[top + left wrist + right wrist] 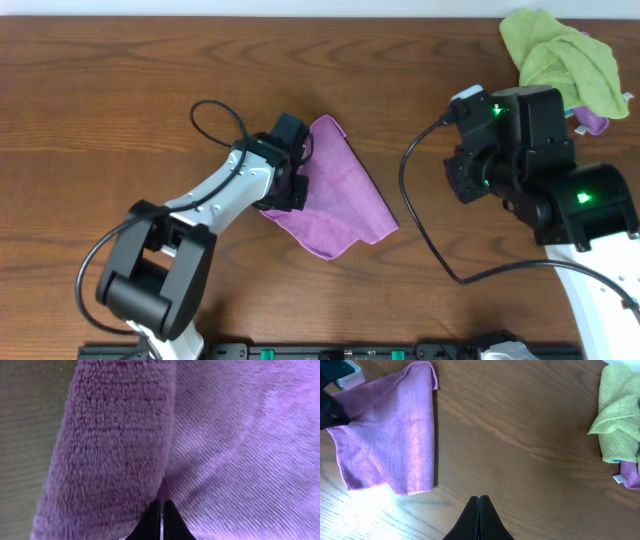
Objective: Fold the cloth
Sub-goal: 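Retract the right gripper and reach the left gripper to the cloth's left corner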
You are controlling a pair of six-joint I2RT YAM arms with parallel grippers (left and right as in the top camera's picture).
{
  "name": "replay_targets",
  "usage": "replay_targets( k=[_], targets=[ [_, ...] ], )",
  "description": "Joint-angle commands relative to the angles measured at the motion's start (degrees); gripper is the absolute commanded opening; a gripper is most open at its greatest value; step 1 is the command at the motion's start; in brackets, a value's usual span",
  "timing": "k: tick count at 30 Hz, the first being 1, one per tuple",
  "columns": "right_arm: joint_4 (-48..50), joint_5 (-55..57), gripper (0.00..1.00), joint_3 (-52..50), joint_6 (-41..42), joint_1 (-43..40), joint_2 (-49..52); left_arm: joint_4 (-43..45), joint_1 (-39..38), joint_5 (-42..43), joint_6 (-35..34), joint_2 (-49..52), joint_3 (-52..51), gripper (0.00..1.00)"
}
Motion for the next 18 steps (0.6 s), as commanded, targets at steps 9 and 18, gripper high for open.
replay_targets(
  k=[9, 18],
  targets=[
    [0.0, -1.4, 0.01, -0.4, 0.3, -0.3, -0.4, 3.5, 0.3, -14.7, 1.4, 2.2, -0.4, 0.06],
    [-0.4, -3.2, 0.01, -0.4, 0.3, -0.3, -0.4, 4.4, 6.7, -17.1, 1.3, 2.2, -0.4, 0.06]
  ],
)
